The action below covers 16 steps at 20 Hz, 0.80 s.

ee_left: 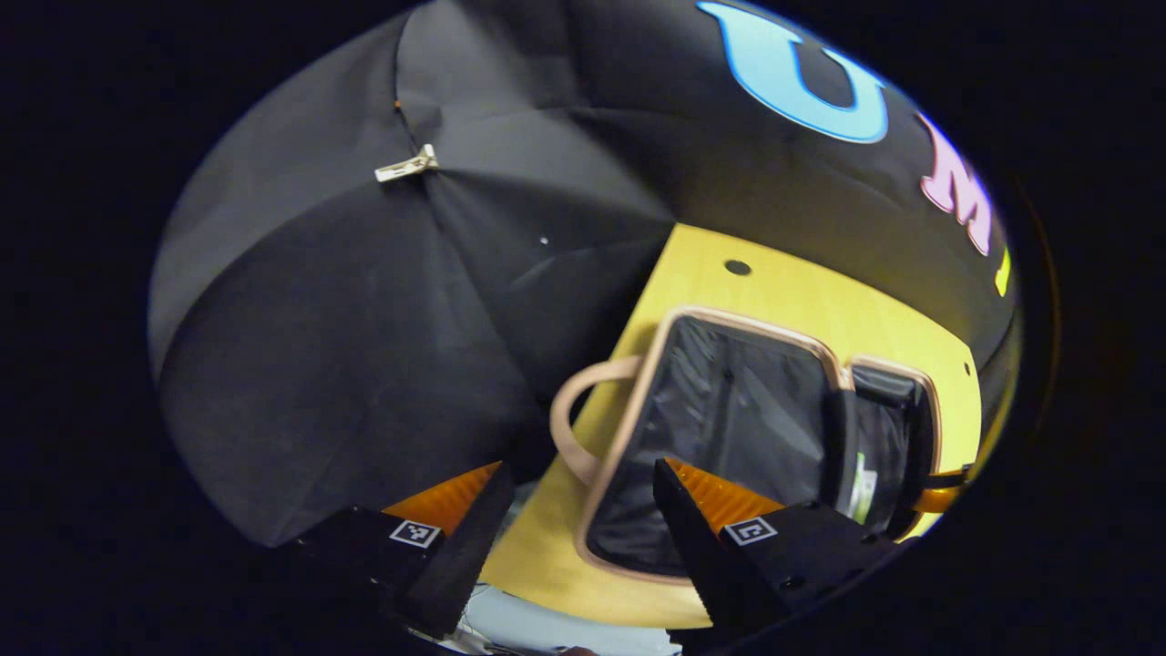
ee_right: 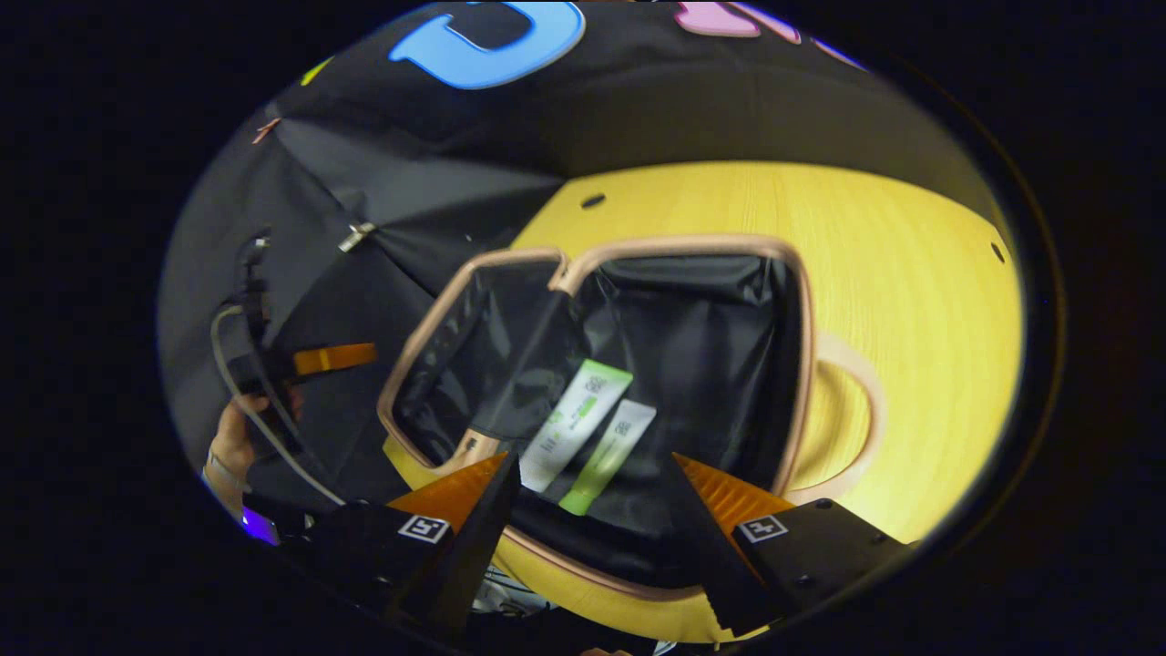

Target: First open the suitcase, pack the skin care products into it, and then close the suitcase.

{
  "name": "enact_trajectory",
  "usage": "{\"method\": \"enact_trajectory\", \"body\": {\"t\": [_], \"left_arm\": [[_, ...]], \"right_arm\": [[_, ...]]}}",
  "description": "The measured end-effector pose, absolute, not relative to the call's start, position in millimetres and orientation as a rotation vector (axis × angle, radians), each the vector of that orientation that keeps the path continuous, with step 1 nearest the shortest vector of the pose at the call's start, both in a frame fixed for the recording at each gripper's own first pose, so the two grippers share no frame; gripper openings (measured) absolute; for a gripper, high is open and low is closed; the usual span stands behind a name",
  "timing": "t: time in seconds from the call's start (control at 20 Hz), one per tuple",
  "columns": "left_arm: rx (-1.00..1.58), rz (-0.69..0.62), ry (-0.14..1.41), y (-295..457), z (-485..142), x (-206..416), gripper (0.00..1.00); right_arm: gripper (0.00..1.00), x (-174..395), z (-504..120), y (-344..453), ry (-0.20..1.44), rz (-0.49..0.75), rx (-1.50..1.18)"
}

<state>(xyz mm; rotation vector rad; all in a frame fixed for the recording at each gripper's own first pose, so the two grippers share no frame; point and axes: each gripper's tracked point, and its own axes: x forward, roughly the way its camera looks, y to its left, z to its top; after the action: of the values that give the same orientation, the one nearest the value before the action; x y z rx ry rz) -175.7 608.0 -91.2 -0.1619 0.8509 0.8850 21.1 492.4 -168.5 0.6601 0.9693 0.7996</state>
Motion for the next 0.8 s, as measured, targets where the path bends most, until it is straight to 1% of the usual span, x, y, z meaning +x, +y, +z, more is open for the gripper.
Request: {"method": "enact_trajectory", "body": {"t": [0.15,0.2,0.4,0.5,0.6,0.65,0.7,0.8], "left_arm": [[-0.206,0.922,0.847,642.5,-101.9,-164.4,0.98],[-0.215,0.946,0.860,662.6,-110.6,-161.9,0.97],[-0.247,0.969,0.988,690.5,-152.8,-160.2,0.97],[-0.301,0.944,1.041,686.9,-177.2,-155.1,0.98],[-0.338,0.981,1.105,690.4,-196.8,-163.3,0.97],[-0.361,0.982,1.098,691.9,-200.9,-160.9,0.94],[-0.372,0.971,1.076,697.3,-206.9,-155.1,0.88],[-0.403,0.924,1.082,687.9,-208.1,-153.7,0.88]], "right_arm": [[0.97,20.0,-158.9,450.8,0.890,0.787,0.641],[0.98,17.0,-161.8,431.3,0.881,0.763,0.643],[0.97,9.6,-187.4,377.4,0.917,0.633,0.650],[0.98,5.2,-195.7,356.8,0.942,0.563,0.704],[0.98,0.3,-205.1,335.1,0.960,0.494,0.740],[0.97,-4.7,-214.2,316.1,0.975,0.437,0.742],[0.97,-7.7,-216.0,303.3,0.974,0.409,0.738],[0.98,-3.3,-211.9,282.3,0.928,0.361,0.736]]}}
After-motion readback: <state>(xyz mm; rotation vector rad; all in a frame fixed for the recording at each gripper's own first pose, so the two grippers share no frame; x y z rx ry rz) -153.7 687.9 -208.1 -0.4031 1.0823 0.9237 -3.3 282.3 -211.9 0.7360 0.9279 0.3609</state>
